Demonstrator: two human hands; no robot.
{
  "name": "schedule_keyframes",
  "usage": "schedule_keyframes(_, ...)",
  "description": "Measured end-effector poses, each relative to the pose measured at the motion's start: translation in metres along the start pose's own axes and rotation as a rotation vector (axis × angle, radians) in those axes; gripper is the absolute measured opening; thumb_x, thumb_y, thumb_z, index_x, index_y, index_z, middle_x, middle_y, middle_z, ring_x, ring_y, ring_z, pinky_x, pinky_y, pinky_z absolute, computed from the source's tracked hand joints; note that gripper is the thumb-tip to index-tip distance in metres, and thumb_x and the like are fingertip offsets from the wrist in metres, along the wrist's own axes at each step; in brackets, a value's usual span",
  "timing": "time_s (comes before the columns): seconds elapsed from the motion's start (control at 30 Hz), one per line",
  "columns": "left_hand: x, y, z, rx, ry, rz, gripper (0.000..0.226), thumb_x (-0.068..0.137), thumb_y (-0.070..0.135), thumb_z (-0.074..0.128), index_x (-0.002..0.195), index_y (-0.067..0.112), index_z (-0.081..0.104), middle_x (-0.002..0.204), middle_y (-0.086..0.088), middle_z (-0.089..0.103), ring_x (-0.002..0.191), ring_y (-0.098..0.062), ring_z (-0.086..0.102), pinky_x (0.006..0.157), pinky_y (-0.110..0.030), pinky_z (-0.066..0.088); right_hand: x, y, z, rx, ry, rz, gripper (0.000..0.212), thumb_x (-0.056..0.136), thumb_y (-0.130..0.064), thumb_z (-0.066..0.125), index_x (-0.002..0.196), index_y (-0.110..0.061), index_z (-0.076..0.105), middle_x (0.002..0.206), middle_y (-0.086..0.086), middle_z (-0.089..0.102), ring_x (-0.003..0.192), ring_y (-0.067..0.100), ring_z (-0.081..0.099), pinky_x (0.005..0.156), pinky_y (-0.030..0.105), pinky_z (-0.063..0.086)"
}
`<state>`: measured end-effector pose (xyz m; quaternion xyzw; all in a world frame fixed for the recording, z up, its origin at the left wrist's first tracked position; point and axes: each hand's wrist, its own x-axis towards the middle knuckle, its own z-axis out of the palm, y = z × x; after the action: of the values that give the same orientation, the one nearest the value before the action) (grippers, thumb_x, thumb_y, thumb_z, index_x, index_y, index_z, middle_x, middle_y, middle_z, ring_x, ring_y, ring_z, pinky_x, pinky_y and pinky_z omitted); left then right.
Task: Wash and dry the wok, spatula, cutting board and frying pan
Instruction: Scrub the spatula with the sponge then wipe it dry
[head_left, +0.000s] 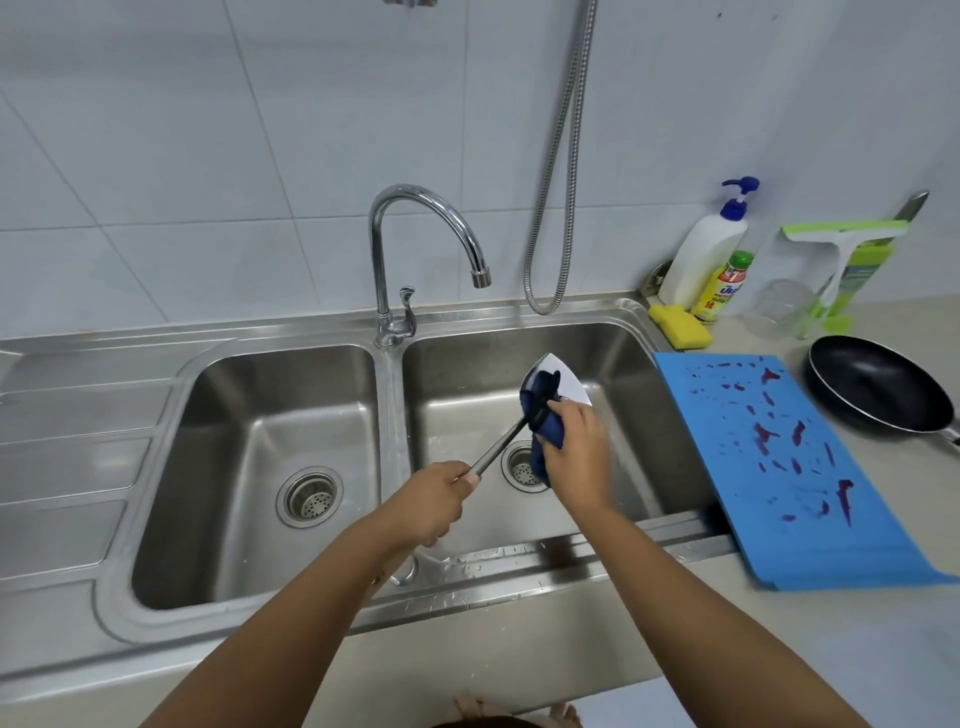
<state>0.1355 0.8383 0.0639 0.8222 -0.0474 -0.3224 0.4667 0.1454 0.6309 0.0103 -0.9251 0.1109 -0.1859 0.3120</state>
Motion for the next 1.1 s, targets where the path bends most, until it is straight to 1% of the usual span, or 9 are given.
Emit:
schedule_keyframes(0.23, -0.005, -0.004, 0.001, 0.07, 0.025, 0.027, 0.029, 0.103, 0.035, 0.04, 0.109, 0.014, 0.058, 0.068, -0.001, 0.043, 0.051, -0.01, 0.034, 0.044, -0.02, 0.029, 0.032, 0.036, -0.043, -0.031, 0.24, 0.281, 0.038, 0.083, -0.006, 0.071, 0.119, -0.007, 0.059, 0.121, 0.013, 0.056, 0.112, 0.032, 0.052, 0.097, 0.043, 0.046)
schedule_keyframes(0.33, -0.002, 0.001, 0.001, 0.22, 0.068, 0.08, 0.032, 0.104, 0.034, 0.037, 0.112, 0.011, 0.058, 0.075, 0.0, 0.053, 0.065, -0.014, 0.047, 0.059, -0.027, 0.041, 0.036, 0.027, -0.052, 0.01, 0.282, 0.235, 0.038, 0.083, -0.008, 0.071, 0.118, -0.009, 0.059, 0.119, 0.009, 0.056, 0.11, 0.027, 0.051, 0.095, 0.042, 0.047)
schedule_keyframes(0.4, 0.001, 0.007, 0.005, 0.243, 0.076, 0.091, 0.032, 0.104, 0.035, 0.037, 0.113, 0.012, 0.058, 0.079, 0.0, 0.054, 0.069, -0.015, 0.049, 0.064, -0.03, 0.042, 0.029, 0.013, -0.047, 0.021, 0.221, 0.151, 0.037, 0.081, -0.007, 0.072, 0.116, -0.012, 0.061, 0.118, 0.006, 0.056, 0.107, 0.024, 0.051, 0.091, 0.038, 0.047)
schedule_keyframes(0.53, 0.002, 0.015, 0.012, 0.246, 0.056, 0.121, 0.033, 0.104, 0.035, 0.037, 0.111, 0.009, 0.057, 0.072, 0.001, 0.049, 0.059, -0.012, 0.041, 0.056, -0.027, 0.035, 0.014, 0.011, -0.028, -0.066, 0.025, -0.005, 0.029, 0.083, -0.009, 0.067, 0.111, -0.014, 0.062, 0.114, 0.005, 0.056, 0.102, 0.023, 0.049, 0.082, 0.029, 0.041)
schedule_keyframes(0.73, -0.002, 0.006, 0.007, 0.092, 0.023, 0.031, 0.03, 0.103, 0.037, 0.039, 0.11, 0.013, 0.057, 0.076, -0.007, 0.044, 0.057, -0.016, 0.036, 0.046, -0.023, 0.031, 0.03, 0.03, -0.04, -0.139, 0.196, 0.241, 0.034, 0.083, -0.008, 0.071, 0.115, -0.009, 0.06, 0.121, 0.014, 0.056, 0.106, 0.032, 0.051, 0.091, 0.041, 0.044)
schedule_keyframes(0.87, 0.001, 0.005, 0.009, 0.02, 0.032, 0.009, 0.029, 0.103, 0.035, 0.039, 0.108, 0.013, 0.057, 0.073, -0.007, 0.042, 0.053, -0.014, 0.033, 0.047, -0.023, 0.027, 0.014, 0.012, -0.019, -0.202, 0.035, 0.024, 0.038, 0.078, -0.005, 0.07, 0.114, -0.013, 0.062, 0.119, 0.009, 0.056, 0.105, 0.031, 0.05, 0.09, 0.038, 0.043)
schedule_keyframes(0.97, 0.006, 0.007, -0.001, 0.326, 0.07, 0.102, 0.03, 0.104, 0.035, 0.036, 0.107, 0.013, 0.057, 0.076, 0.0, 0.053, 0.063, -0.015, 0.047, 0.057, -0.027, 0.039, 0.02, 0.003, -0.014, -0.17, -0.067, -0.057, 0.035, 0.081, -0.009, 0.069, 0.116, -0.013, 0.064, 0.116, 0.006, 0.057, 0.107, 0.028, 0.052, 0.092, 0.036, 0.044)
schedule_keyframes(1.03, 0.009, 0.01, -0.006, 0.516, 0.085, 0.156, 0.03, 0.104, 0.035, 0.034, 0.105, 0.015, 0.056, 0.081, 0.002, 0.055, 0.071, -0.015, 0.051, 0.061, -0.028, 0.04, 0.04, -0.003, -0.02, -0.156, -0.017, -0.038, 0.029, 0.082, -0.012, 0.068, 0.11, -0.014, 0.064, 0.113, 0.007, 0.058, 0.103, 0.029, 0.053, 0.088, 0.038, 0.046)
schedule_keyframes(1.1, 0.011, 0.013, -0.005, 0.566, 0.086, 0.188, 0.03, 0.104, 0.035, 0.034, 0.102, 0.015, 0.055, 0.081, 0.003, 0.054, 0.07, -0.012, 0.049, 0.058, -0.025, 0.037, 0.06, -0.007, -0.028, -0.11, 0.098, 0.03, 0.025, 0.082, -0.013, 0.068, 0.106, -0.013, 0.063, 0.111, 0.01, 0.059, 0.1, 0.03, 0.055, 0.084, 0.039, 0.047)
